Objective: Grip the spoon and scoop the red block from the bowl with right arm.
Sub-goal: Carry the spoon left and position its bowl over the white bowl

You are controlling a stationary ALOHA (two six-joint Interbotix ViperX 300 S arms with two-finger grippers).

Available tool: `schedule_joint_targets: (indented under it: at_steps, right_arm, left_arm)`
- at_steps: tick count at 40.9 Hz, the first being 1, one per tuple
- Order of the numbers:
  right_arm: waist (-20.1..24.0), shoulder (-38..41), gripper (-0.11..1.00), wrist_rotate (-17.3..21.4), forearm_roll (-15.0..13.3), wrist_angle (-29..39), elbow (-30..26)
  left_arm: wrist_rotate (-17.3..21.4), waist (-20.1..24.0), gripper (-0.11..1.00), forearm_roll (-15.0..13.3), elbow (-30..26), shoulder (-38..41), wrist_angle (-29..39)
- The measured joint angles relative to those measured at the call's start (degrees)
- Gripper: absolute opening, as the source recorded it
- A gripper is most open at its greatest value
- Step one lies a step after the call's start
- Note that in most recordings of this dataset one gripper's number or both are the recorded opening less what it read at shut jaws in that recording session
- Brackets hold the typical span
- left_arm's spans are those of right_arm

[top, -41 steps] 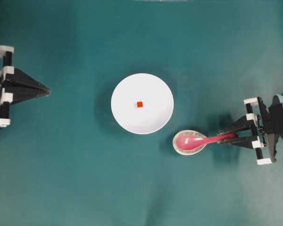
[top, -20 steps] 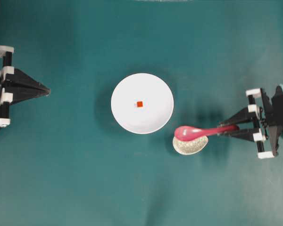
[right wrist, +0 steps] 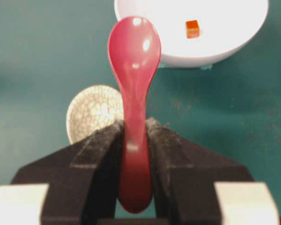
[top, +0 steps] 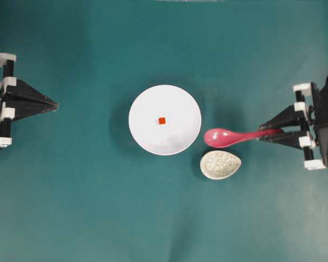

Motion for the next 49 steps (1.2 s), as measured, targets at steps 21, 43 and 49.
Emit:
schedule_joint_targets:
  at_steps: [21, 43, 49]
  right_arm:
    - [-5.6, -1.8, 0.25, -0.1, -5.7, 11.8, -9.2]
    - [-7.2, 3.8, 0.25, -0.2, -6.3, 12.9, -14.8]
    - [-7.9, 5.8, 0.25, -0.2, -6.6, 13.2, -16.1]
  left_arm:
    - [0.0, 0.0, 0.00, 0.0, 0.0, 0.0, 0.0]
    - [-0.1, 0.0, 0.00, 0.0, 0.0, -0.1, 0.0]
    - [0.0, 0.0, 0.00, 0.0, -0.1, 0.0, -0.1]
